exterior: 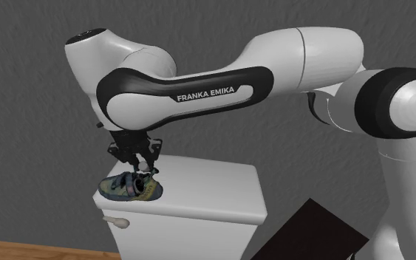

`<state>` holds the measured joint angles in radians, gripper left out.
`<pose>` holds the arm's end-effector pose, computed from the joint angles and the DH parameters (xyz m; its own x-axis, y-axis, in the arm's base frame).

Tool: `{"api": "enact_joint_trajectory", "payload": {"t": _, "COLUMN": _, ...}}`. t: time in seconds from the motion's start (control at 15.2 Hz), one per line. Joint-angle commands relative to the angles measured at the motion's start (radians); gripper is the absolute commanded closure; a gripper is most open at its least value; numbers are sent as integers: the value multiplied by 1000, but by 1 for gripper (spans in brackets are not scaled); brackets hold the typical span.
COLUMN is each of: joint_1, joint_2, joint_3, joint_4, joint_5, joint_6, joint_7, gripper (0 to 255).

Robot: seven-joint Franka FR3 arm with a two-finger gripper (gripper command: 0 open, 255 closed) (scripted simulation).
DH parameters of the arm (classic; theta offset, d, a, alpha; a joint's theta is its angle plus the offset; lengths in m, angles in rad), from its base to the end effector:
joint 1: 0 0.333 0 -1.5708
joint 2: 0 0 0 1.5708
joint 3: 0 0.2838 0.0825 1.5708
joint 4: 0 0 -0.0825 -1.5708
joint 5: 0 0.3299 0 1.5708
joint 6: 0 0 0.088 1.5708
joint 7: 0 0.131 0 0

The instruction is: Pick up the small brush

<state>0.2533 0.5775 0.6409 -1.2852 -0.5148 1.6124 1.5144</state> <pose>0.4901 0.3817 0.4102 0.8114 -0.5611 0.1640 -0.5828 -0.7981 0.1529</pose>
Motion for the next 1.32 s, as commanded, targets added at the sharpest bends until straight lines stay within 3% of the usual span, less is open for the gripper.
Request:
{"api": "enact_joint_trajectory", "payload": {"t": 0.0, "joint_1": -1, "joint_2": 4, "joint_3": -1, "joint_4": -7, "joint_5": 1, "joint_6": 3, "joint_7": 1, "gripper": 255}}
{"api": "enact_joint_trajectory", "payload": {"t": 0.2, "joint_1": 1, "joint_2": 8, "joint_3": -2, "joint_4": 3, "joint_5": -1, "joint_6": -3, "joint_7": -2, "gripper": 255}}
{"api": "enact_joint_trajectory", "payload": {"t": 1.25, "joint_1": 73, "joint_2": 33, "joint_3": -8, "joint_4": 260, "joint_5": -10, "joint_6": -215, "joint_7": -59, "gripper": 255}}
